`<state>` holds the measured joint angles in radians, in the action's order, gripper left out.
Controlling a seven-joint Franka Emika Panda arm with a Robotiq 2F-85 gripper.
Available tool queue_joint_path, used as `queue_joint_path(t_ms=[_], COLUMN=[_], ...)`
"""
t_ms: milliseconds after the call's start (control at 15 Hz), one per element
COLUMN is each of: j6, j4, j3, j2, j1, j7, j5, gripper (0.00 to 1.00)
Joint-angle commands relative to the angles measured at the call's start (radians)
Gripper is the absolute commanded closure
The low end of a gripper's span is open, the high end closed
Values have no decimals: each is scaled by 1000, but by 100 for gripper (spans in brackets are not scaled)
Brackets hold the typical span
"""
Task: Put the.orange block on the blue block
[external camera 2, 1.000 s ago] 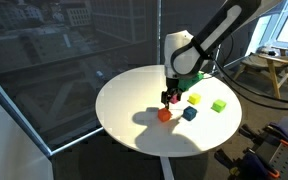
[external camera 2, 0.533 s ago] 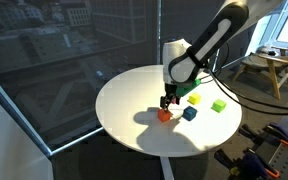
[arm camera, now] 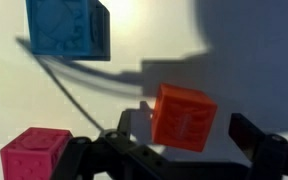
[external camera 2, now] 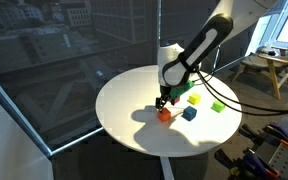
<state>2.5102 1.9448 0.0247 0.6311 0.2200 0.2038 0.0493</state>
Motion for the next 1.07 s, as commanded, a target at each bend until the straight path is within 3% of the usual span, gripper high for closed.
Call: queue_joint_path(t_ms=[0,867,1000], j6=[-22,-34,-38], j4=[-72,-143,-148], j3=[-14,-22,-20], j2=[54,133,138], j1=[15,25,23], j7=[21,16,12], j5=[17,14,11], gripper=[0,0,27])
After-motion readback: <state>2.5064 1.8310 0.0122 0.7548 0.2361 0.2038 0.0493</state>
